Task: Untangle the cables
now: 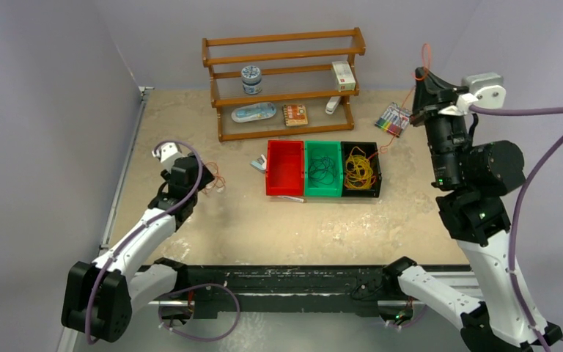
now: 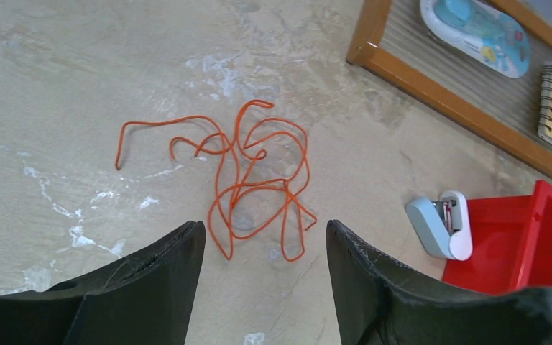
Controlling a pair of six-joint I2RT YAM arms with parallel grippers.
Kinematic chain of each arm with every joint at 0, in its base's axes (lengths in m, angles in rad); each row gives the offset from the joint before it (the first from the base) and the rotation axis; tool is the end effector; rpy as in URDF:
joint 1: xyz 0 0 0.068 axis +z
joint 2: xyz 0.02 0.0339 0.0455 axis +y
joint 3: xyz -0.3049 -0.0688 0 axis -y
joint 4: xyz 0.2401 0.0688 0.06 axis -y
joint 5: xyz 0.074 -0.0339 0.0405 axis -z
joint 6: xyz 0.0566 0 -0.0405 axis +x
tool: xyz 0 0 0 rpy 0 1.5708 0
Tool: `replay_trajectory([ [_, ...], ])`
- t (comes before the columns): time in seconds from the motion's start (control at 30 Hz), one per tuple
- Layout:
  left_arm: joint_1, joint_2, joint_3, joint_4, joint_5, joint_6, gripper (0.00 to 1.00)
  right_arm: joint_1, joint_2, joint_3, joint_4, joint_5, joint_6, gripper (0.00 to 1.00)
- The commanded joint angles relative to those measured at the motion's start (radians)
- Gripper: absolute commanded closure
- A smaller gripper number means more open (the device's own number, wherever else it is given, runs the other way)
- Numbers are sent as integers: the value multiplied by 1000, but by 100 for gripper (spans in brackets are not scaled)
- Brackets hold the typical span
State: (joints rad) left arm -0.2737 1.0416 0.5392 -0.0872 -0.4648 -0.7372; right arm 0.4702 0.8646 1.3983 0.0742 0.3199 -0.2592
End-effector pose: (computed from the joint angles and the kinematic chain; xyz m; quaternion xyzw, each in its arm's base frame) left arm 0.2080 -0.0321 0.2444 -0.3028 0.8105 -0.0443 0.4995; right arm 0.1000 0.0309 0.5922 -0.0312 0.4774 0.0188 0.8779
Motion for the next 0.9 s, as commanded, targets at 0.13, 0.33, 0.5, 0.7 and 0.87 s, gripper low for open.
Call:
replay_trajectory([
  [0.13,-2,-90,42,77,160,72,37,-4,42,65,32,-245,79,100],
  [0.33,-3,-133,75,157,317,129,37,-4,56,87,71,-286,115,100],
  [0.5,-10,-138,107,224,454,149,37,-5,86,112,88,-357,160,100],
  [0.7,-31,-111,124,343,639,141,37,-4,156,155,99,-468,234,100],
  [0.87,-64,-76,165,382,675,156,37,-4,214,165,141,-541,305,100],
])
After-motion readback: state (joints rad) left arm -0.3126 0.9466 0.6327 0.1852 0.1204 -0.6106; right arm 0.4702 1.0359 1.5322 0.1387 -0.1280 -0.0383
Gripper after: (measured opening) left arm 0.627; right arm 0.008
